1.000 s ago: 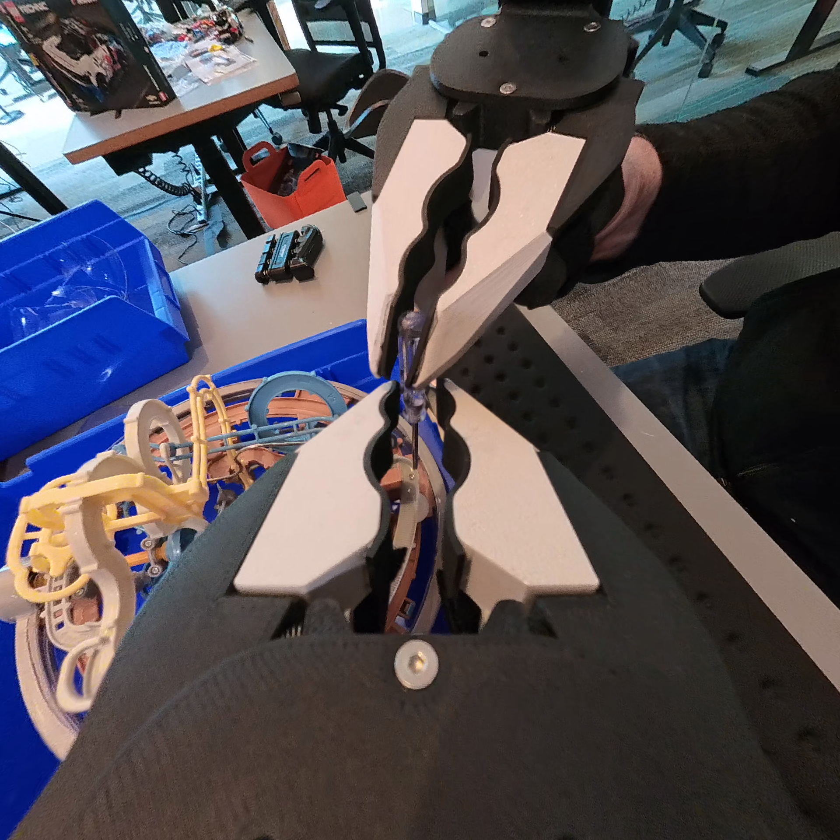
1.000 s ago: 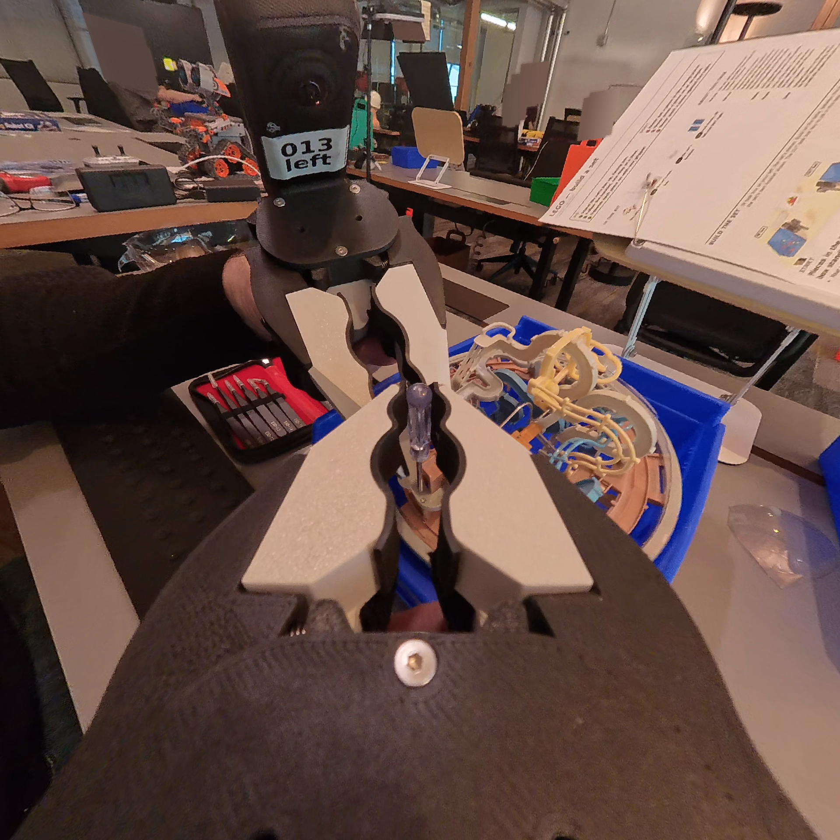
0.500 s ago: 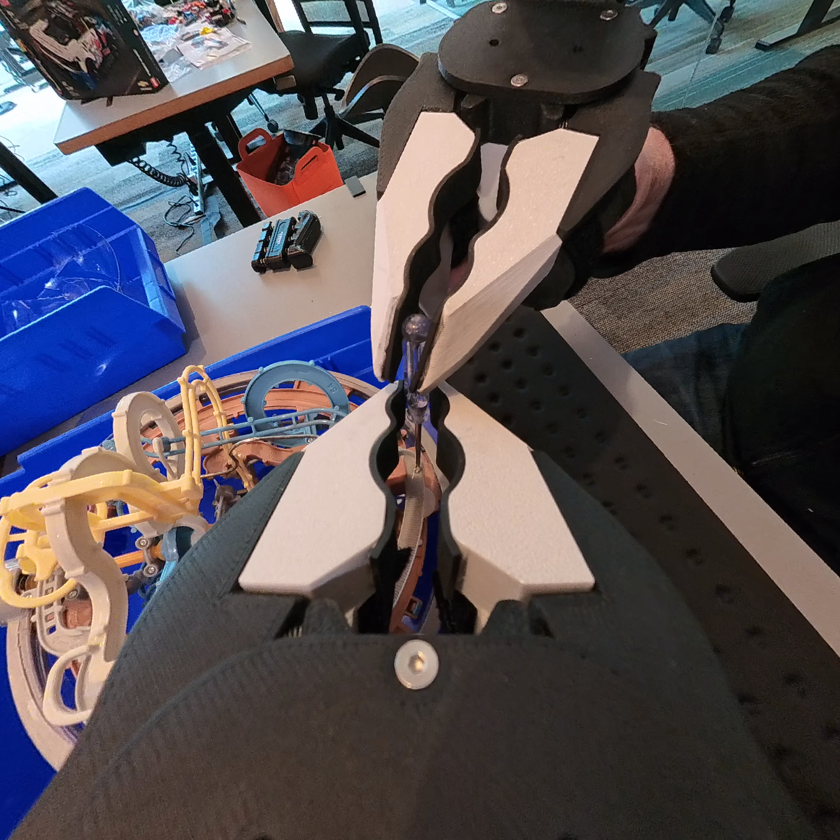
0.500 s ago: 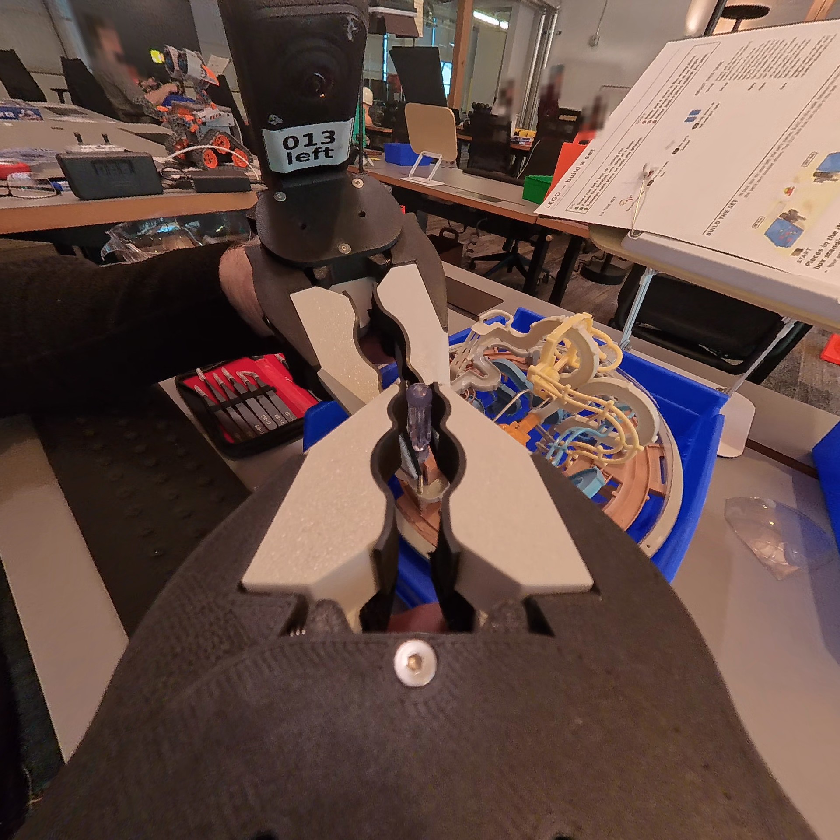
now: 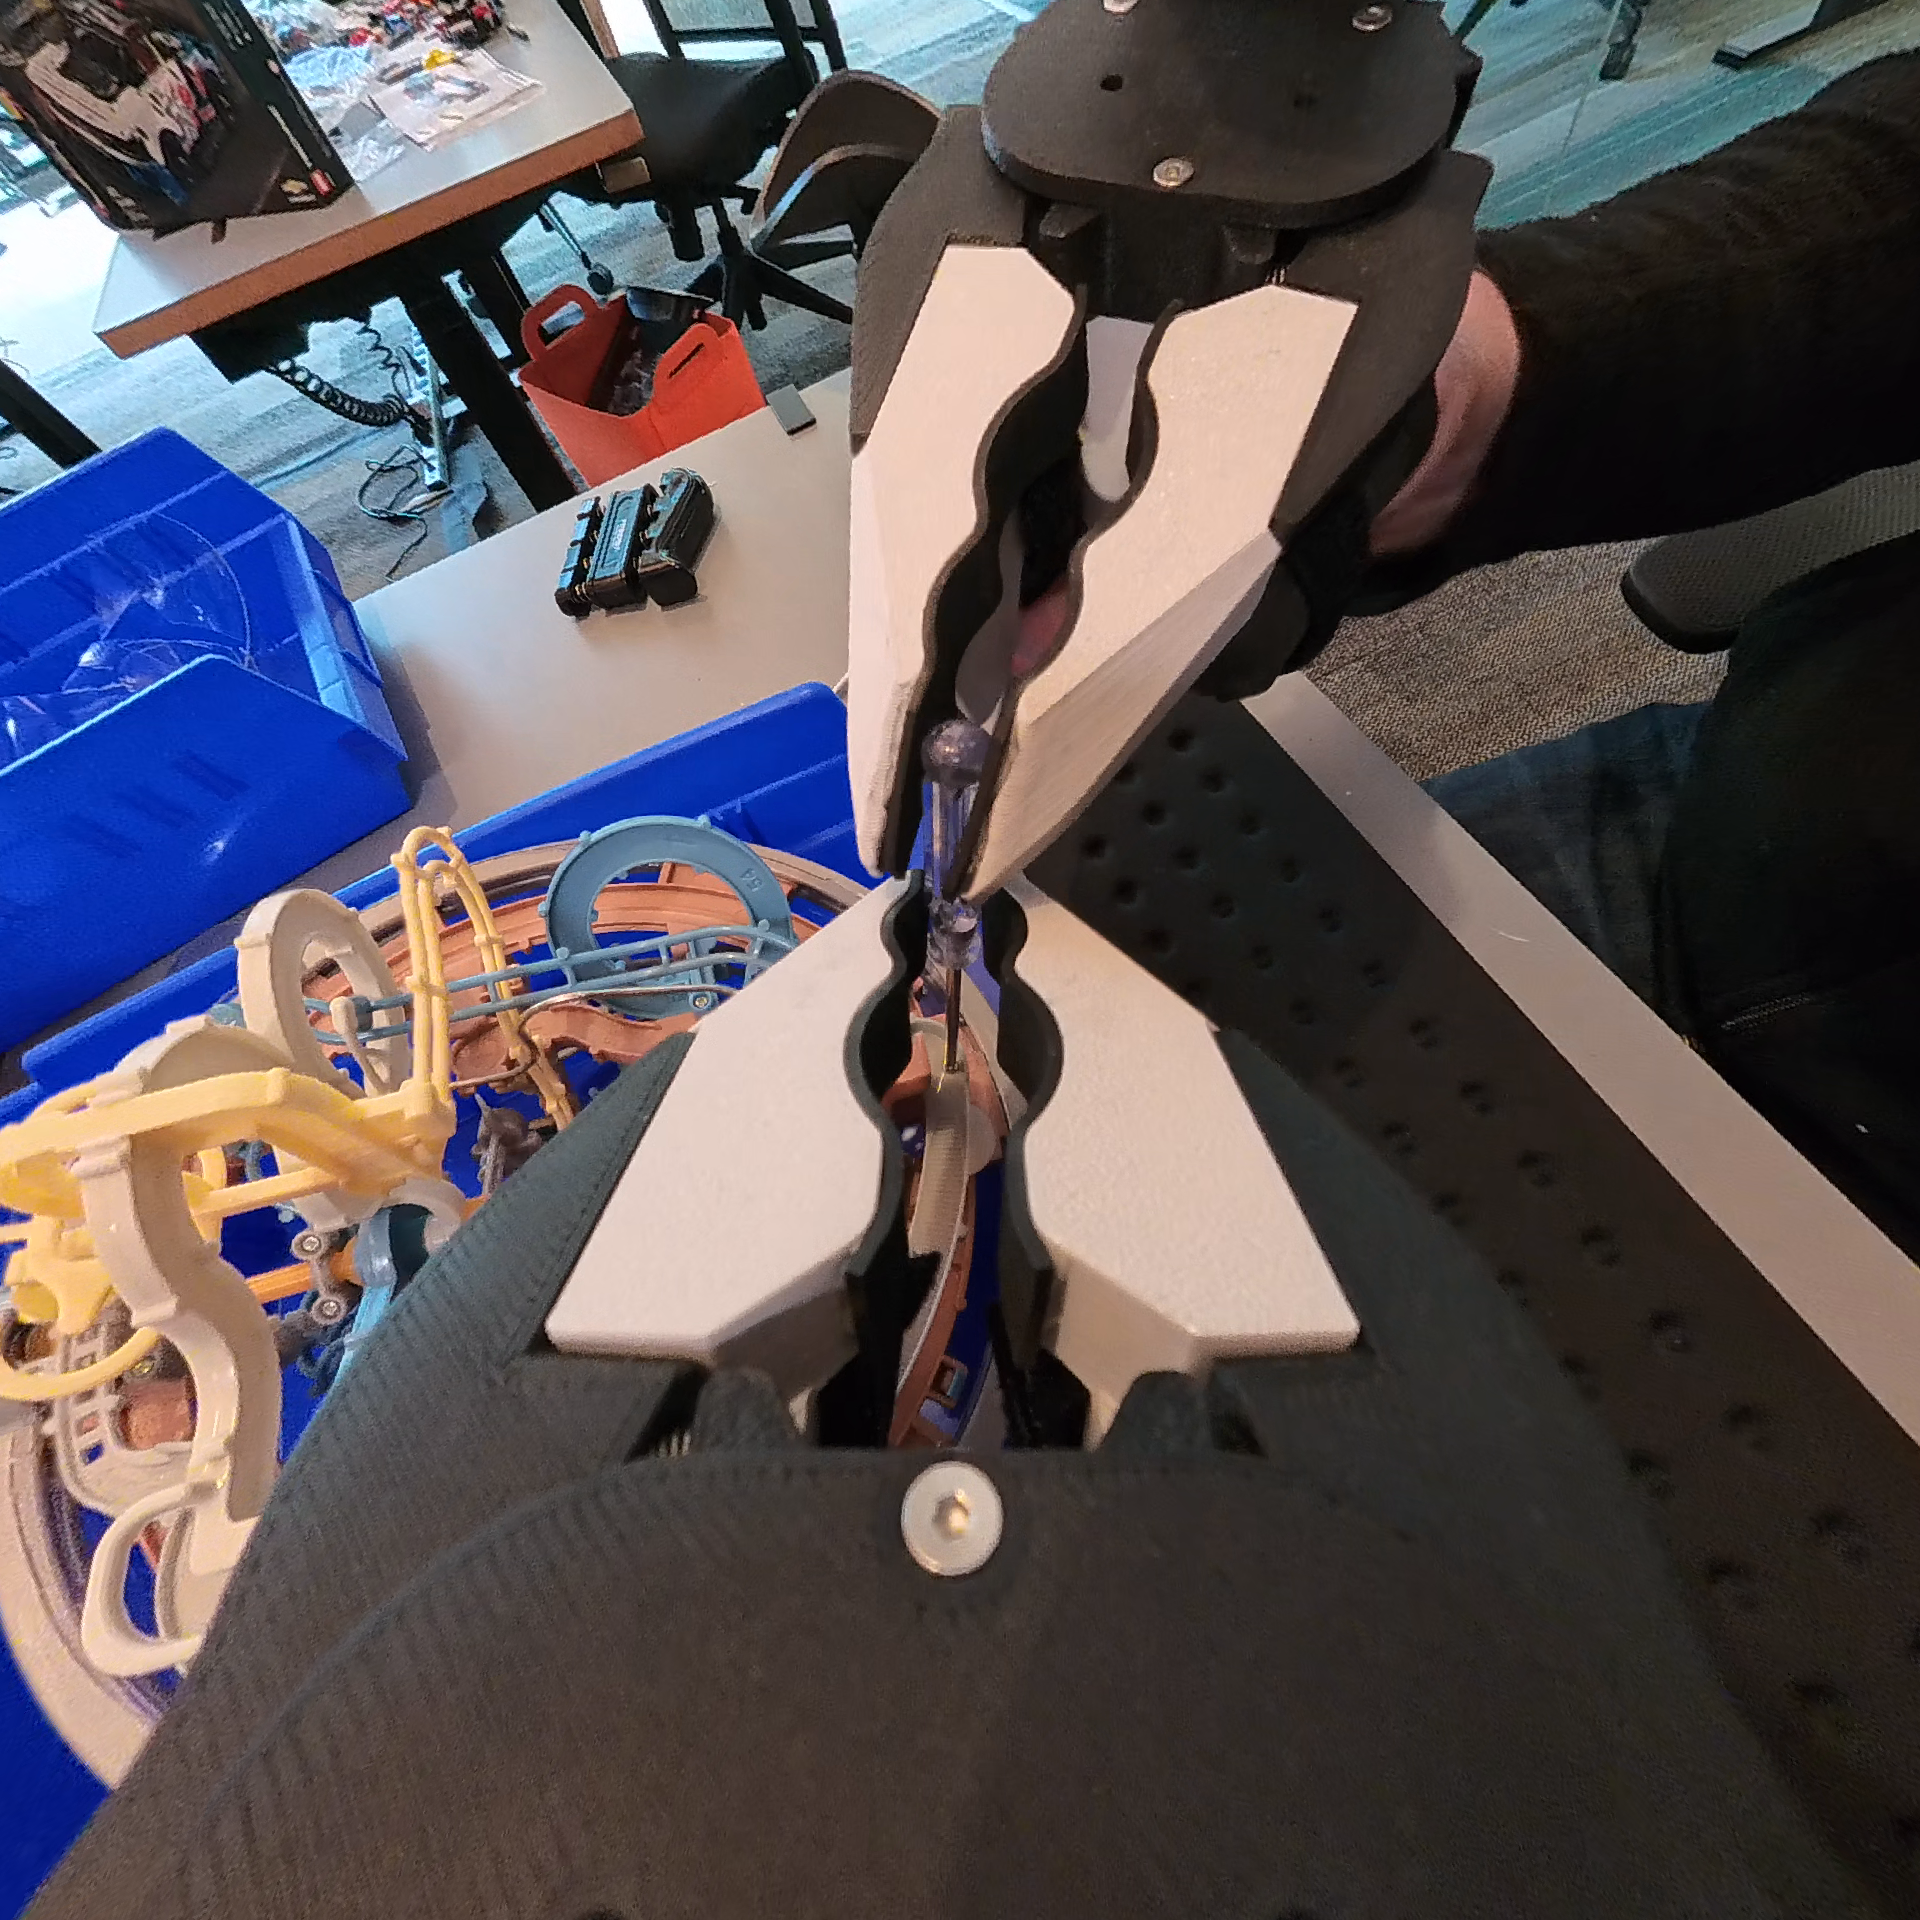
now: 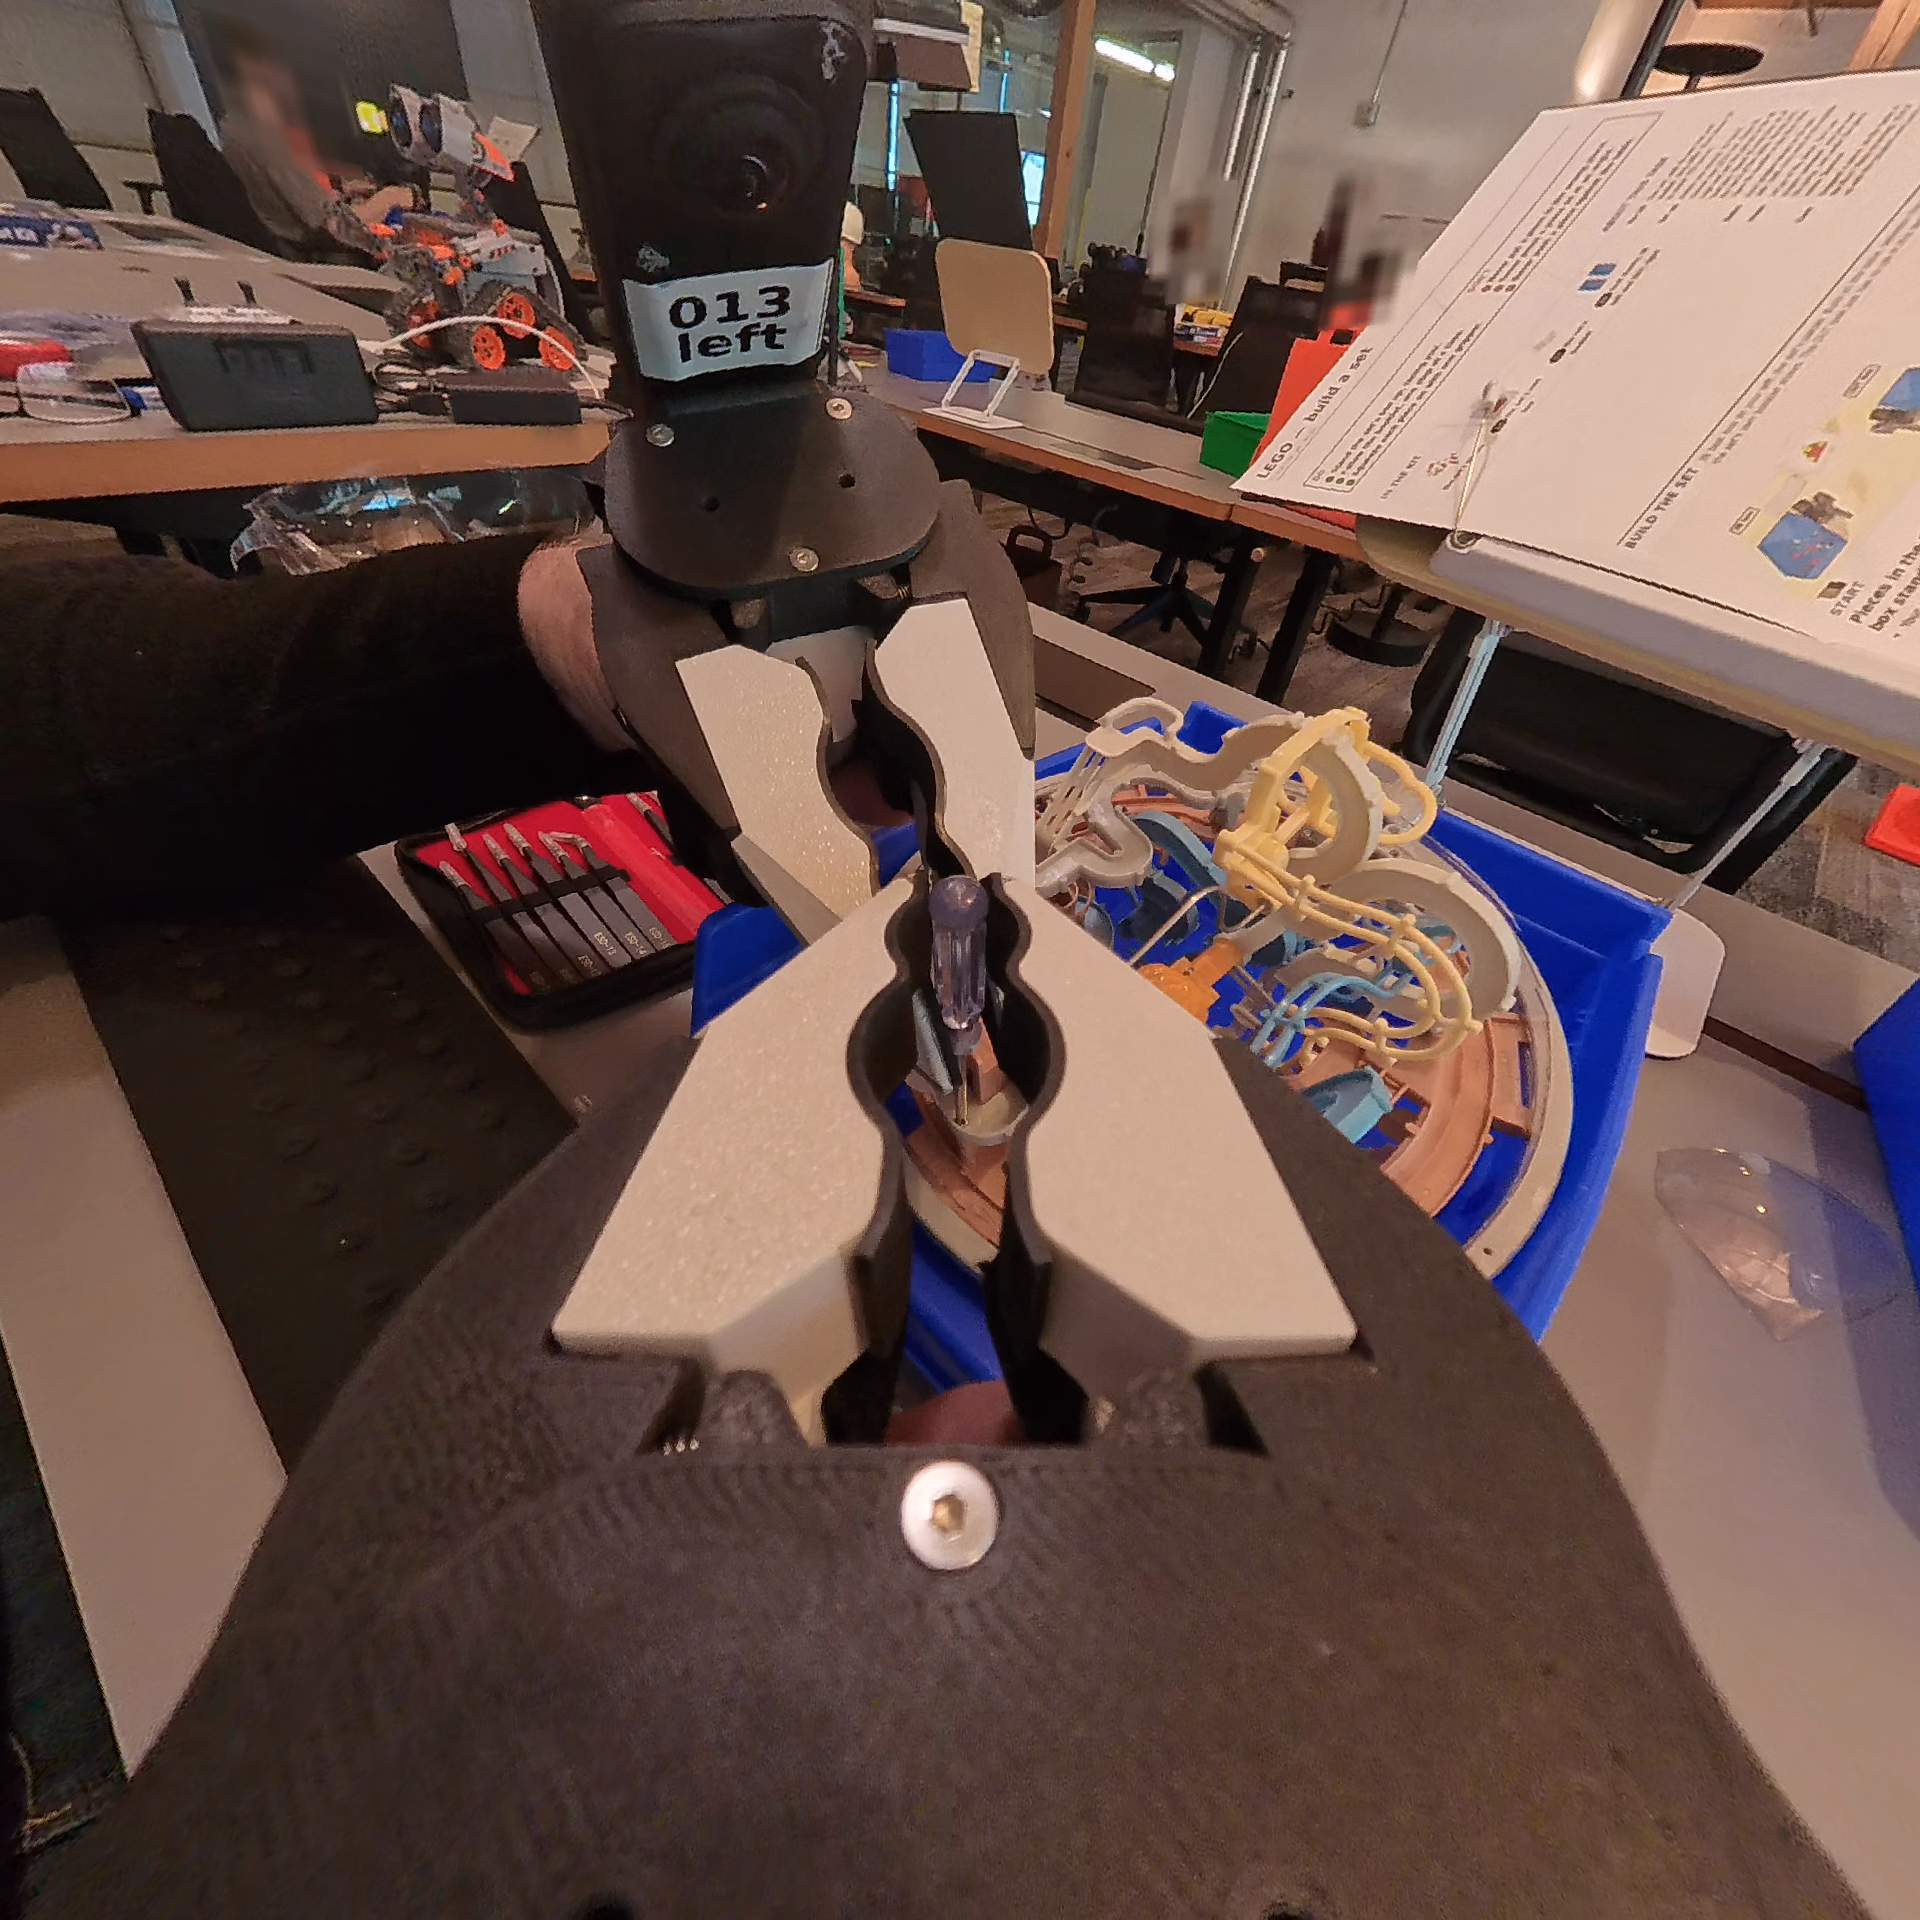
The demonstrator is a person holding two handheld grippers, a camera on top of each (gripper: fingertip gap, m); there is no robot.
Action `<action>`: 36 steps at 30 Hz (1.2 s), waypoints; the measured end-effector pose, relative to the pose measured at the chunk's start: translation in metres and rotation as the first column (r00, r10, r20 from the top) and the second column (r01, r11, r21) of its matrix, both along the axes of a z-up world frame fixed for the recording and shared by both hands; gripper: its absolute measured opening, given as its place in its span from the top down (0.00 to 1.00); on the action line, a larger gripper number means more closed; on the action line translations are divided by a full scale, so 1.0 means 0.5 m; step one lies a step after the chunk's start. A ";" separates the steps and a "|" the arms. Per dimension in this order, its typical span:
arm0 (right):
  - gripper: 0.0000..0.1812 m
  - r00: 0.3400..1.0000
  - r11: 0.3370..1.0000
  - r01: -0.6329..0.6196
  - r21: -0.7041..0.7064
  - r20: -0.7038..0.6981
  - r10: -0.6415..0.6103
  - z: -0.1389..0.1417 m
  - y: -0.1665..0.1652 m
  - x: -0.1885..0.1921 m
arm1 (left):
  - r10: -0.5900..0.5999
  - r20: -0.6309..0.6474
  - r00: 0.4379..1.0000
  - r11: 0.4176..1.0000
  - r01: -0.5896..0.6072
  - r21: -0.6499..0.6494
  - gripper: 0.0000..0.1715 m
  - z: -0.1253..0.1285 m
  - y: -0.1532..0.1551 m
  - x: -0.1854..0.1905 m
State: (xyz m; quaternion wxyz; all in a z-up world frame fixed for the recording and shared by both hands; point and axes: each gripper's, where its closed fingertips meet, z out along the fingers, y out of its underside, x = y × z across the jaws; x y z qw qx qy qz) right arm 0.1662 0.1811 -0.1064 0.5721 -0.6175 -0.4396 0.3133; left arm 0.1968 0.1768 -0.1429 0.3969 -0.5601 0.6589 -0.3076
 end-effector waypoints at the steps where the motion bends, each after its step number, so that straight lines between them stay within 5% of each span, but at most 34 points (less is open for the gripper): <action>1: 0.96 1.000 1.000 -0.011 0.006 0.007 0.011 -0.003 -0.002 -0.001 | -0.004 -0.008 1.000 1.000 0.004 0.003 0.96 -0.003 -0.001 -0.001; 13: 0.96 0.991 0.987 -0.125 0.097 0.068 0.119 -0.030 -0.028 0.000 | -0.024 -0.089 0.996 0.995 0.033 0.097 0.96 -0.030 -0.015 0.002; 36: 0.96 0.973 0.953 -0.076 0.293 0.229 0.007 -0.095 -0.062 0.028 | 0.105 -0.270 0.957 0.905 0.021 0.424 0.93 -0.095 -0.025 0.009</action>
